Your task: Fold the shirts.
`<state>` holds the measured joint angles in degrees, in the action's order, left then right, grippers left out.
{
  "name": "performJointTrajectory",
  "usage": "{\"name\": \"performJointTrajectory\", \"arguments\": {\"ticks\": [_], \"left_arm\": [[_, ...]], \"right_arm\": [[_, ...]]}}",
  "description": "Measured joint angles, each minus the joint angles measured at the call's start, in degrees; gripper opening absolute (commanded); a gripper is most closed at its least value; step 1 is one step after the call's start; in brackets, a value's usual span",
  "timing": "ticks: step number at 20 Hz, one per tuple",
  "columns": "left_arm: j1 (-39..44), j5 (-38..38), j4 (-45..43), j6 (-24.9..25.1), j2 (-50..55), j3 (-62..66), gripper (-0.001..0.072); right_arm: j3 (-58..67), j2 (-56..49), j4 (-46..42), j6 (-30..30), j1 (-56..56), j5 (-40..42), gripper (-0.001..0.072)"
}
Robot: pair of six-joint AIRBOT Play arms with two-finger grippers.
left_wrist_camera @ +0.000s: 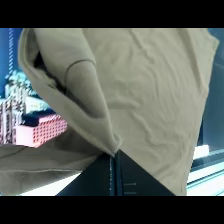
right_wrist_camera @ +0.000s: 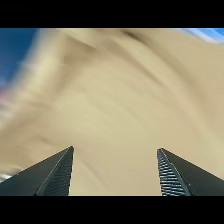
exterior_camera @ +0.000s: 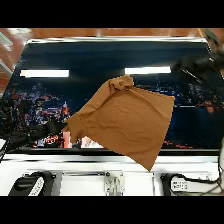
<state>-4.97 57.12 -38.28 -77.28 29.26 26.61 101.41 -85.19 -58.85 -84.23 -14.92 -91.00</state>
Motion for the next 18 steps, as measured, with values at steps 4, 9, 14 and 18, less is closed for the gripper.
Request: {"name": "performJointTrajectory", "arguments": {"ticks": [4, 9, 14, 18], "left_arm": [[0.02, -0.11, -0.15, 0.98, 0.00, 1.99, 0.0034], [0.00, -0.11, -0.85, 1.62, 0.00, 2.91, 0.0034], [0.00, -0.11, -1.11, 1.73, 0.00, 3.08, 0.0034], [0.00, -0.17, -1.14, 1.81, 0.00, 3.08, 0.0034]], "right_arm": [[-23.82, 12.57, -8.70, 0.11, -5.86, -7.76, 0.0637], [-57.42, 23.30, -9.49, 1.44, -7.98, -3.65, 0.0637], [-74.82, 25.99, -5.33, 2.12, -8.37, 5.97, 0.0637], [-80.04, 26.34, -1.68, 2.91, -8.39, 11.47, 0.0637]]}}
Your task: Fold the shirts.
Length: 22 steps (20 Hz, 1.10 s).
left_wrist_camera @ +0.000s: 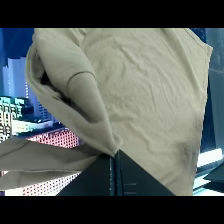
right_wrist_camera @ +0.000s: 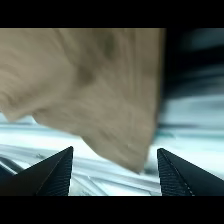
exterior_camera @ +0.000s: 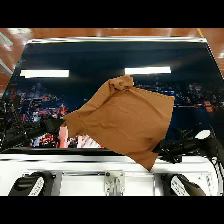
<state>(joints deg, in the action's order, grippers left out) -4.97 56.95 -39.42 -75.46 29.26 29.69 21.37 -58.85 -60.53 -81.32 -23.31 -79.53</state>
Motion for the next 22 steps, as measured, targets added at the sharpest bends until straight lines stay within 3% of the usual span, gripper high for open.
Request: {"name": "performJointTrajectory", "arguments": {"ticks": [15, 16, 18, 22], "left_arm": [[0.00, -0.83, -0.02, -0.15, 0.00, 0.00, 0.0034], [0.02, -1.11, -0.02, -0.17, 0.00, 0.00, 0.0034], [0.02, -1.51, 0.00, -0.17, 0.00, 0.00, 0.0034], [-0.48, -2.54, -0.02, -0.20, 0.02, 0.24, 0.0034]], "right_arm": [[-1.95, -10.47, 6.38, 0.37, 0.83, 7.72, 0.0630], [-1.92, -10.97, 6.69, 0.31, 1.99, 8.28, 0.0488], [-1.95, -11.82, 6.64, 0.28, 5.31, 10.97, 0.0072], [1.01, -12.15, 7.21, 1.33, 9.57, 13.90, 0.0062]]}}
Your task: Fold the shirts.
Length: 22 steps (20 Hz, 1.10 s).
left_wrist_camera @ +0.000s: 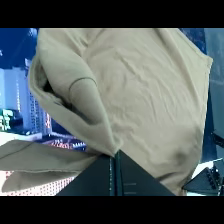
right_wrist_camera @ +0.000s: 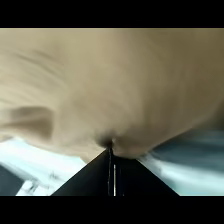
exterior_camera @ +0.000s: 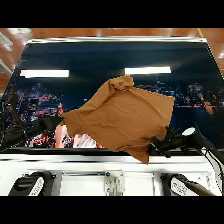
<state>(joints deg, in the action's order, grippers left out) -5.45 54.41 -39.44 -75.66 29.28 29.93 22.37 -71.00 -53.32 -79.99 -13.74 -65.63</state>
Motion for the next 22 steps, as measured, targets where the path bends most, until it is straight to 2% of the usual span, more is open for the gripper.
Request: {"name": "performJointTrajectory", "arguments": {"ticks": [2, 5, 8, 10, 13, 16, 19, 22], "left_arm": [[-1.14, -1.11, -0.04, 0.79, 0.00, 1.20, 0.0034], [-3.80, -2.05, -0.09, 5.31, 0.00, 7.21, 0.0034], [-7.19, -3.61, -0.02, 9.18, 0.00, 20.04, 0.0034], [-9.14, -6.29, 0.00, 10.45, 0.00, 30.91, 0.0034], [-10.93, -13.18, -0.02, 11.45, -0.04, 46.77, 0.0034], [-11.67, -18.03, -1.97, 11.89, -0.24, 59.43, 0.0034], [-12.02, -17.64, -5.90, 11.96, -0.09, 66.23, 0.0034], [-12.04, -12.76, -11.74, 10.88, 0.52, 68.74, 0.0034]], "right_arm": [[4.39, 1.55, 0.72, 2.25, 0.61, -0.98, 0.0062], [15.45, 7.76, 6.73, 6.69, 1.22, -5.60, 0.0062], [31.52, 15.65, 13.00, 9.14, 1.49, -6.51, 0.0062], [44.11, 20.33, 15.02, 8.96, 1.51, -3.96, 0.0062], [62.97, 25.18, 14.32, 4.59, 1.55, 1.20, 0.0062], [77.46, 27.12, 10.01, -1.29, 1.55, 1.73, 0.0062], [84.61, 27.87, 7.39, -5.64, 1.55, -1.84, 0.0062], [87.36, 27.26, 2.95, -9.90, 1.55, -8.17, 0.0062]]}}
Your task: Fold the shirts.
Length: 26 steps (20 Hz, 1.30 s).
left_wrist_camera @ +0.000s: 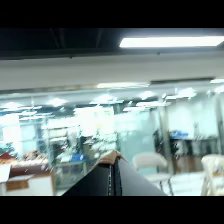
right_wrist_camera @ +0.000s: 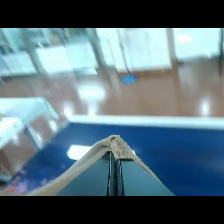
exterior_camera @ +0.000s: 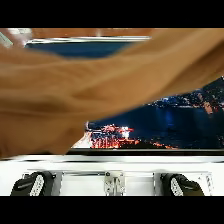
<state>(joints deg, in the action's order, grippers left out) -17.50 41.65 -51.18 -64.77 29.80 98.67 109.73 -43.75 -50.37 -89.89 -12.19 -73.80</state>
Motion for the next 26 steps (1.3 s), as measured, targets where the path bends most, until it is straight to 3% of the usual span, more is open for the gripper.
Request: {"name": "performJointTrajectory", "arguments": {"ticks": [5, 9, 13, 19, 24, 25, 26], "left_arm": [[-0.07, 14.93, -11.82, -4.46, 4.76, 0.81, 0.0034], [-0.02, 23.28, -14.99, -5.55, 10.99, -4.35, 0.0035], [0.04, 24.70, -15.45, -5.97, 19.30, -13.81, 0.0035], [1.64, 17.49, -7.93, -5.99, 35.56, -22.47, 0.0035], [6.60, 14.53, -2.34, -6.01, 49.11, -23.82, 0.0041], [7.65, 14.80, -1.92, -6.03, 51.32, -23.96, 0.0175], [8.61, 15.19, -1.38, -6.45, 53.29, -24.00, 0.0424]], "right_arm": [[-0.46, -5.60, -9.09, -3.93, 0.00, -15.45, 0.0063], [-9.66, -12.37, -13.99, -3.28, 0.39, -18.34, 0.0063], [-20.90, -21.38, -16.24, -1.86, 2.62, -7.30, 0.0063], [-25.75, -37.33, -15.04, -1.73, 5.42, 13.05, 0.0063], [-26.38, -47.36, -12.41, -3.98, 6.69, 18.29, 0.0089], [-26.45, -48.74, -11.50, -4.04, 7.02, 18.64, 0.0100], [-26.47, -49.62, -10.71, -4.15, 7.23, 18.73, 0.0342]]}}
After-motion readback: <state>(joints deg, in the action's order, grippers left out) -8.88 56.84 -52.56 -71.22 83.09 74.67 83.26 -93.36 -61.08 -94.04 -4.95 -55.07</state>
